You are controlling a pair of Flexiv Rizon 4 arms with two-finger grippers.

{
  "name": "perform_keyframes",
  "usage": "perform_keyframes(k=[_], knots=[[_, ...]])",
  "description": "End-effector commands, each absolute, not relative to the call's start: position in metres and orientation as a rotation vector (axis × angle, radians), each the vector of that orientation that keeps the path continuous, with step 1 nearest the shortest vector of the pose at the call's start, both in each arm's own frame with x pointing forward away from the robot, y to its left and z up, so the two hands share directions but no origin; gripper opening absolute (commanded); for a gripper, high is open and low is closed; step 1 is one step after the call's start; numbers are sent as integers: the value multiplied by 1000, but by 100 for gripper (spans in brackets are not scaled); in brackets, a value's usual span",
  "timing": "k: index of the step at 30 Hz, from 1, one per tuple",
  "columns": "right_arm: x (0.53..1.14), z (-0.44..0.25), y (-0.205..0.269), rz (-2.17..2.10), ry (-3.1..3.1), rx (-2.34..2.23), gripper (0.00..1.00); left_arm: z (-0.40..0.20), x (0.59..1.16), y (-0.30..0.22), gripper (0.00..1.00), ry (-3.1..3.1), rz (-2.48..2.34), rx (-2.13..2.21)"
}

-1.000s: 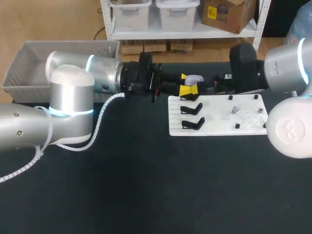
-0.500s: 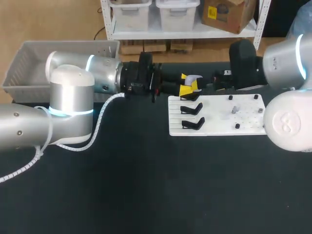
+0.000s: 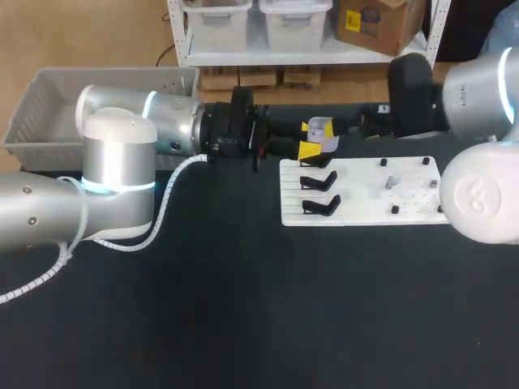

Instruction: Pick up each earbud case from the left stands, insert the matching earbuds, close the lid, and place the case in the box.

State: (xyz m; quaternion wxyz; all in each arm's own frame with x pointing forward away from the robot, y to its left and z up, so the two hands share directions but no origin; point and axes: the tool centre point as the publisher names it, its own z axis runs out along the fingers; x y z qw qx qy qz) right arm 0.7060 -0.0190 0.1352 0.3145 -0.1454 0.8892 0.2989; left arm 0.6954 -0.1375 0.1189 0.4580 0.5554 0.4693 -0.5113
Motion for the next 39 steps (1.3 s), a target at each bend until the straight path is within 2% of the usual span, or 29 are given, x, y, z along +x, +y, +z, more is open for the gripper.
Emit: perform_keyframes(k=[1, 9, 25, 34, 39], knots=[[707, 147, -20, 739, 2340, -379, 100, 118, 694, -137, 0, 1155, -1255, 1365], [693, 168, -31, 644, 2319, -414, 100, 118, 694, -137, 0, 1155, -1255, 1365], [613, 160, -98, -122, 2665, -558, 100, 118, 694, -137, 0, 1155, -1255, 1365], [610, 125, -143, -482, 2779, -605, 100, 118, 694, -137, 0, 1155, -1255, 1365], [616, 110, -161, -486, 2812, -591, 100, 118, 694, -137, 0, 1155, -1255, 1365]])
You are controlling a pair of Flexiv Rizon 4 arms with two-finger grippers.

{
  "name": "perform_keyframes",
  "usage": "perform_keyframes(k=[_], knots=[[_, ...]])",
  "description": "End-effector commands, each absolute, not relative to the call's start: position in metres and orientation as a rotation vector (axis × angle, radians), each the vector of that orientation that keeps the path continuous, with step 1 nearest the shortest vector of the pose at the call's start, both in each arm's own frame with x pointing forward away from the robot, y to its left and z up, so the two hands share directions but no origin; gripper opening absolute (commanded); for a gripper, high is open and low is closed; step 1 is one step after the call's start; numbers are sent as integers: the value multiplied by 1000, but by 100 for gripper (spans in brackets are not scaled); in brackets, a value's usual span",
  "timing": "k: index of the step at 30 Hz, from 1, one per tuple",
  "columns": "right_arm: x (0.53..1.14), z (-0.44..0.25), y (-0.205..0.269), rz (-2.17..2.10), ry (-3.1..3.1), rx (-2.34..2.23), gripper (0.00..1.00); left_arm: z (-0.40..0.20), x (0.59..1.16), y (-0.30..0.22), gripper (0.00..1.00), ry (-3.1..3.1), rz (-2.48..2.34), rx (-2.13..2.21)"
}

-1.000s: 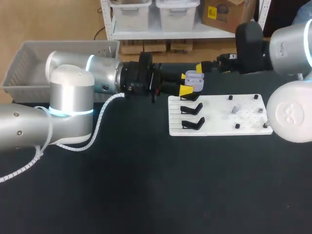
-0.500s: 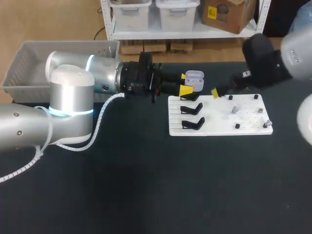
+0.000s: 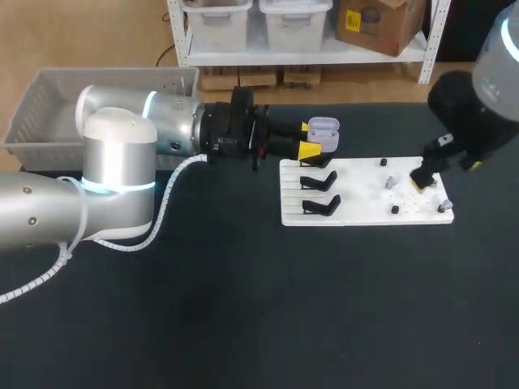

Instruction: Pick up each earbud case from the left stands, insert the matching earbuds, close the lid, and place the case in the box.

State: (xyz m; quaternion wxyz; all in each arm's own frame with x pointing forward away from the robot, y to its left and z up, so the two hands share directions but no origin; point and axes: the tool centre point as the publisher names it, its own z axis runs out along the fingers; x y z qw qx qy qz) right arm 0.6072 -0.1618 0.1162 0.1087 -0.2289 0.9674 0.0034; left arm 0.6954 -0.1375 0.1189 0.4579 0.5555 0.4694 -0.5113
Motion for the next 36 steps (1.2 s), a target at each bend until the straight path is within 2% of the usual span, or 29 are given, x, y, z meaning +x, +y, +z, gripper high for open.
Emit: perform_keyframes(k=[1, 27, 36], knots=[[617, 108, -163, -459, 2816, -579, 100, 118, 694, -137, 0, 1155, -1255, 1365], [621, 97, -171, -421, 2856, -556, 100, 118, 694, -137, 0, 1155, -1255, 1365], [624, 69, -178, -424, 2926, -583, 100, 118, 694, -137, 0, 1155, -1255, 1365]])
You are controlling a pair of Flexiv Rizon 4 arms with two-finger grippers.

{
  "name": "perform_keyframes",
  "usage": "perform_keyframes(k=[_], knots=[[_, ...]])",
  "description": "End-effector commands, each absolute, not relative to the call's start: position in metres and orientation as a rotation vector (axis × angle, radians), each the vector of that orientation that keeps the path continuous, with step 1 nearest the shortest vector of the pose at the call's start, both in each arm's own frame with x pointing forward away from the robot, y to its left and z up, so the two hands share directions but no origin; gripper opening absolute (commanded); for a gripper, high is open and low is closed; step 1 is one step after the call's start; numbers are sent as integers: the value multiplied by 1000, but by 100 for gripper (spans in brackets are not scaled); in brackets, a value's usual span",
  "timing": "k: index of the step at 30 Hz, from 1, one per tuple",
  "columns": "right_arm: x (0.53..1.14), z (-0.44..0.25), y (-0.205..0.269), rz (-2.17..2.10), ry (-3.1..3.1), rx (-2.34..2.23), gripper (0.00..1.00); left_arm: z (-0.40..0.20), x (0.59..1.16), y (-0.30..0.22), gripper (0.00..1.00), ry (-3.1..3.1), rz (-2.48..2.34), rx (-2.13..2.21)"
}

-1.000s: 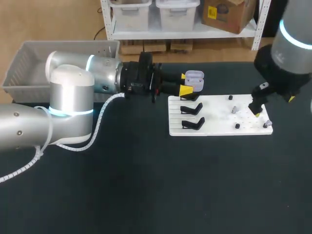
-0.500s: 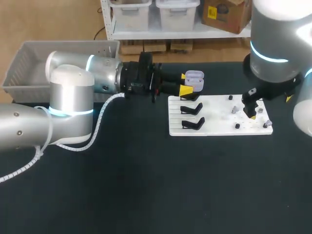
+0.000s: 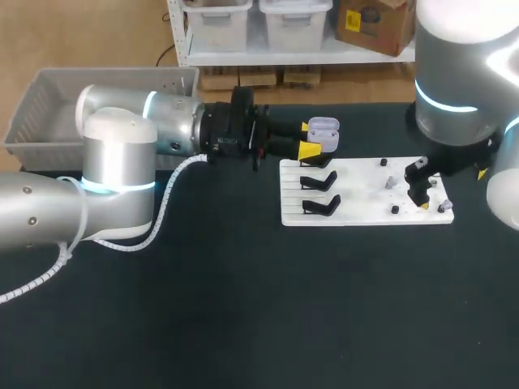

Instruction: Pick up each earbud case from the left stands, insert the matching earbuds, close the lid, and place the case in the box.

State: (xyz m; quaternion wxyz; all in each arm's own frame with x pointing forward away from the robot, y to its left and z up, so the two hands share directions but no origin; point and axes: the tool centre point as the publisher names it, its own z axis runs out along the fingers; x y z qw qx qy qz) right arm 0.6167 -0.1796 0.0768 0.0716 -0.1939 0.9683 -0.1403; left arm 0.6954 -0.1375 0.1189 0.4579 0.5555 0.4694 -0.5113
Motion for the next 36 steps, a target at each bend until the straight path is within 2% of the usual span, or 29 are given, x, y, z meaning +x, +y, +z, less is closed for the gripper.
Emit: perform_keyframes(k=[1, 8, 9, 13, 14, 17, 19, 22, 36], knots=[[623, 67, -178, -419, 2932, -585, 100, 118, 694, -137, 0, 1155, -1255, 1365], [618, 56, -178, -389, 2947, -624, 100, 118, 694, -137, 0, 1155, -1255, 1365], [617, 54, -178, -388, 2949, -626, 93, 118, 694, -137, 0, 1155, -1255, 1365], [616, 48, -182, -362, 2966, -628, 75, 118, 694, -137, 0, 1155, -1255, 1365], [616, 47, -183, -354, 2969, -629, 73, 118, 694, -137, 0, 1155, -1255, 1365], [616, 44, -184, -344, 2974, -633, 57, 118, 694, -137, 0, 1155, -1255, 1365], [616, 41, -184, -340, 2977, -637, 53, 118, 694, -137, 0, 1155, -1255, 1365], [617, 38, -185, -330, 2980, -641, 49, 118, 694, -137, 0, 1155, -1255, 1365], [628, 23, -195, -298, 3000, -617, 47, 118, 694, -137, 0, 1155, -1255, 1365]])
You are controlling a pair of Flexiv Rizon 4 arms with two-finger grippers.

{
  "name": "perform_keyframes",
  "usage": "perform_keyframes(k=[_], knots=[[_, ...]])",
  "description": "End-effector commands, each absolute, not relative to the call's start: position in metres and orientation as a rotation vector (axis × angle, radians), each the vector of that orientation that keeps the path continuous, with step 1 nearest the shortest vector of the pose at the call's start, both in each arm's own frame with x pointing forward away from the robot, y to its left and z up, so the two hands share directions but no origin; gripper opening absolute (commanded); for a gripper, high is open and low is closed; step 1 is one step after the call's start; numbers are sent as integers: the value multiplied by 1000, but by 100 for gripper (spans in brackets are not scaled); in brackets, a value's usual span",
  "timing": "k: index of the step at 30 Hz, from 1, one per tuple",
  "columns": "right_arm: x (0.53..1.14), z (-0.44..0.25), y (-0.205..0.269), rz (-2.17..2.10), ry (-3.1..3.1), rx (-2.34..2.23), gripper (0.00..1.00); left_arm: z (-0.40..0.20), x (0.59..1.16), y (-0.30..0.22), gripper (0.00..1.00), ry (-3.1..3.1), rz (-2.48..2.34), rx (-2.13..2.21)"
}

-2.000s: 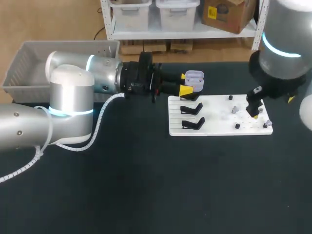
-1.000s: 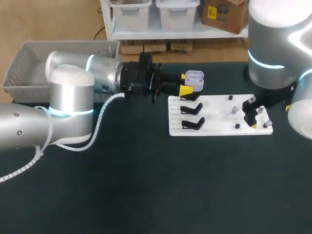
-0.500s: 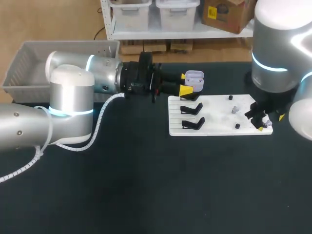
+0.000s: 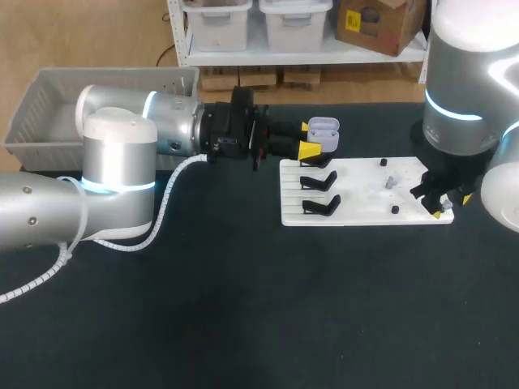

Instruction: Pick up each earbud case from the left stands, insert the matching earbuds, close the lid, and place the case in the box.

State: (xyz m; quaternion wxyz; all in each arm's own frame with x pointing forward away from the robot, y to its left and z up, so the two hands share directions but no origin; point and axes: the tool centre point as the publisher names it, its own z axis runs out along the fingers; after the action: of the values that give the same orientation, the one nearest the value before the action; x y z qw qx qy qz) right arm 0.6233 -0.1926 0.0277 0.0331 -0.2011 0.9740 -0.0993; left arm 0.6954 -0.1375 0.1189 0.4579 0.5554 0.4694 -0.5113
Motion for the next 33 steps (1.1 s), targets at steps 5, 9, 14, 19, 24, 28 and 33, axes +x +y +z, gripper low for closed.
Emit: perform_keyframes(k=[5, 9, 14, 19, 24, 28, 33], knots=[[631, 20, -198, -276, 3003, -603, 45, 118, 694, -137, 0, 1155, -1255, 1365], [634, 17, -199, -270, 3006, -598, 44, 118, 694, -137, 0, 1155, -1255, 1365], [636, 16, -201, -262, 3008, -595, 42, 118, 694, -137, 0, 1155, -1255, 1365], [638, 15, -201, -258, 3006, -598, 40, 118, 694, -137, 0, 1155, -1255, 1365], [638, 14, -200, -256, 3007, -602, 33, 118, 694, -137, 0, 1155, -1255, 1365], [638, 13, -200, -255, 3008, -606, 33, 118, 694, -137, 0, 1155, -1255, 1365], [637, 12, -200, -257, 3009, -613, 33, 118, 694, -137, 0, 1155, -1255, 1365]])
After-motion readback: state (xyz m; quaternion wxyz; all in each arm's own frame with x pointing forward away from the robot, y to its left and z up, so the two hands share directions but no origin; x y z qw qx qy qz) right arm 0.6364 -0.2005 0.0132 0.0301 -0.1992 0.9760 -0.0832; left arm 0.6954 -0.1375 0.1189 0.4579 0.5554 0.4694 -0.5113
